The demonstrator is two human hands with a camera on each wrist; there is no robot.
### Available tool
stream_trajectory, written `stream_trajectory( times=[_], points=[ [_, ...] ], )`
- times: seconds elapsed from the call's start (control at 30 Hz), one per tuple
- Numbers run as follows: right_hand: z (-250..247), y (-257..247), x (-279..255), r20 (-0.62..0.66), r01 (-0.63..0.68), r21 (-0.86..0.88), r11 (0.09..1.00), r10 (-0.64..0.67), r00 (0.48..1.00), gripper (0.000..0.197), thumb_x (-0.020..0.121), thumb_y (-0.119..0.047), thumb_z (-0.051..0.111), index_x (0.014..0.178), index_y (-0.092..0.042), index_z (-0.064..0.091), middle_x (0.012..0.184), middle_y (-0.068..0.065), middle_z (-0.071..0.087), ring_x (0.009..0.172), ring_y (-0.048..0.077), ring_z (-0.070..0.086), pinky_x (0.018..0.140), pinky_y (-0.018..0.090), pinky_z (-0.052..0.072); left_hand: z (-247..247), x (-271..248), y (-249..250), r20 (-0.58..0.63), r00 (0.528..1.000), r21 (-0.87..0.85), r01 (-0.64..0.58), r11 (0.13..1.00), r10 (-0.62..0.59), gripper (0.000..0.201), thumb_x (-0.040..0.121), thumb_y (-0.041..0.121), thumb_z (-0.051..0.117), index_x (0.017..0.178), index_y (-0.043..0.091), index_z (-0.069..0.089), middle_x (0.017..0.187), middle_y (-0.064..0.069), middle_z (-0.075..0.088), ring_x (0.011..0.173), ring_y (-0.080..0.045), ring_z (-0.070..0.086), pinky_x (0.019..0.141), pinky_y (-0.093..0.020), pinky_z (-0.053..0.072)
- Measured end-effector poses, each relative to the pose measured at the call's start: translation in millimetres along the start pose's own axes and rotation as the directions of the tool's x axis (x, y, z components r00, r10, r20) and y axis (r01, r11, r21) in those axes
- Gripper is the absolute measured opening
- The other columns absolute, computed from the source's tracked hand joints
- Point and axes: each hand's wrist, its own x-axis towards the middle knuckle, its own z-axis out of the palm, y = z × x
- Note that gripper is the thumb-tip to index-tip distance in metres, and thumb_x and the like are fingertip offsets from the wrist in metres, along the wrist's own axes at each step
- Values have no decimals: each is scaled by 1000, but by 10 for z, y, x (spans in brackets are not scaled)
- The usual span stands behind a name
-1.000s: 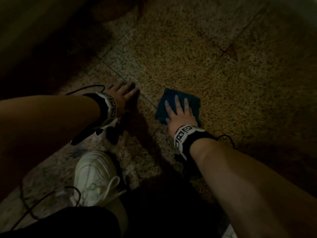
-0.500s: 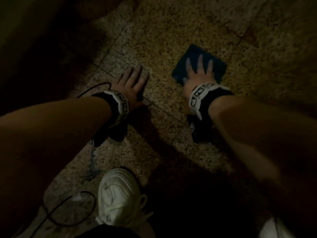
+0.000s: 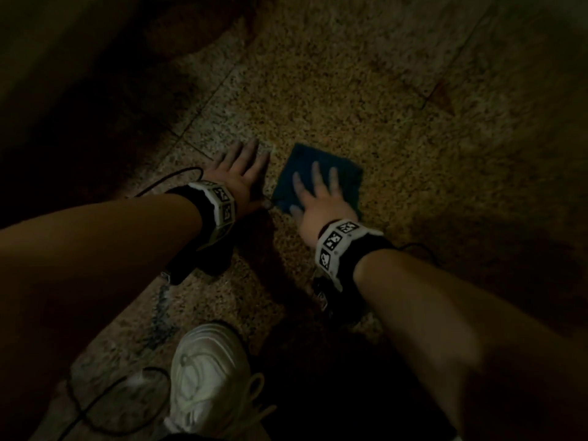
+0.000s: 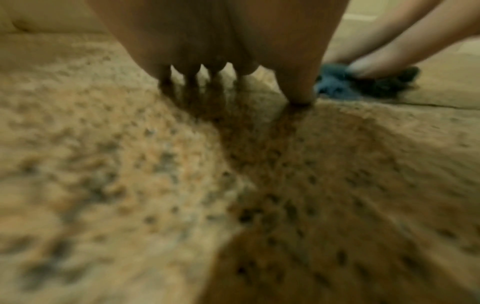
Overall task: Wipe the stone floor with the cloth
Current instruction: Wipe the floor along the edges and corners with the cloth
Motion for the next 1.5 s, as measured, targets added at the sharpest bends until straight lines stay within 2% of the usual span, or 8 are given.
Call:
stream_trajectory(
  times=[0.1, 0.2, 0.37, 0.57, 0.97, 1.13, 1.27, 1.5],
  points=[
    [-170, 148, -115, -3, 27, 296, 955, -28, 1000, 49, 104, -38, 23, 148, -18, 30, 160, 5, 9, 146, 28, 12, 112, 36, 24, 0, -84, 1, -23, 1000, -18, 4, 1000, -4, 93, 89, 66, 37, 148, 23, -22, 155, -2, -27, 144, -25, -18, 118, -39, -3],
    [-380, 550, -59, -253, -38, 346, 937, 132, 958, 44, 103, -34, 32, 138, -10, 46, 146, 12, 41, 128, 30, 44, 94, 31, 39, -36, -170, 93, -51, 999, 34, -4, 999, 6, 89, 91, 64, 33, 148, 22, -21, 155, -3, -26, 144, -26, -18, 117, -39, -4],
    [-427, 1232, 137, -232, -277, 87, 957, 290, 929, 64, 100, -49, 28, 153, -28, -2, 160, 6, -11, 146, 33, -7, 118, 47, 7, -167, -184, 450, -57, 986, 162, -148, 976, 159, 85, 92, 65, 29, 146, 26, -25, 153, -5, -31, 143, -28, -21, 116, -41, -6],
    [-20, 1448, 88, -175, -237, 143, 961, 260, 950, 64, 101, -51, 23, 150, -31, -14, 157, 0, -24, 146, 27, -15, 118, 46, 4, -350, -44, 868, 69, 982, 149, -182, 972, 173, 81, 93, 64, 28, 146, 31, -23, 155, -1, -27, 144, -28, -18, 117, -41, -3],
    [22, 1484, 153, -159, -258, 114, 959, 274, 948, 63, 102, -47, 19, 148, -32, -21, 154, 0, -30, 144, 28, -20, 117, 45, -4, -222, 102, 932, 3, 991, 162, -133, 978, 134, 81, 90, 68, 21, 145, 32, -25, 151, -2, -35, 140, -35, -26, 115, -49, -8],
    [15, 1430, 130, -189, -281, 78, 957, 291, 938, 63, 102, -47, 20, 150, -29, -17, 156, 2, -25, 145, 29, -15, 118, 46, 3, -221, 83, 948, 40, 990, 109, -142, 984, 139, 67, 102, 40, 29, 146, 37, -22, 151, 7, -35, 139, -33, -28, 115, -50, -10],
    [-198, 1369, 104, -325, -265, 72, 961, 274, 905, 61, 99, -41, 42, 149, -14, 20, 154, 12, 15, 138, 35, 21, 107, 46, 35, -140, 37, 864, 56, 984, 141, -175, 974, 169, 77, 101, 25, 38, 145, 36, -24, 149, 10, -37, 140, -34, -28, 114, -51, -9],
    [-211, 1249, 102, -349, -190, -2, 982, 178, 920, 72, 83, -54, 64, 137, -18, 35, 143, 14, 27, 133, 36, 25, 107, 48, 33, 66, -195, 637, 158, 977, 233, -178, 956, 143, 90, 97, 28, 48, 142, 36, -30, 147, 10, -41, 138, -32, -31, 116, -50, -8]
  ],
)
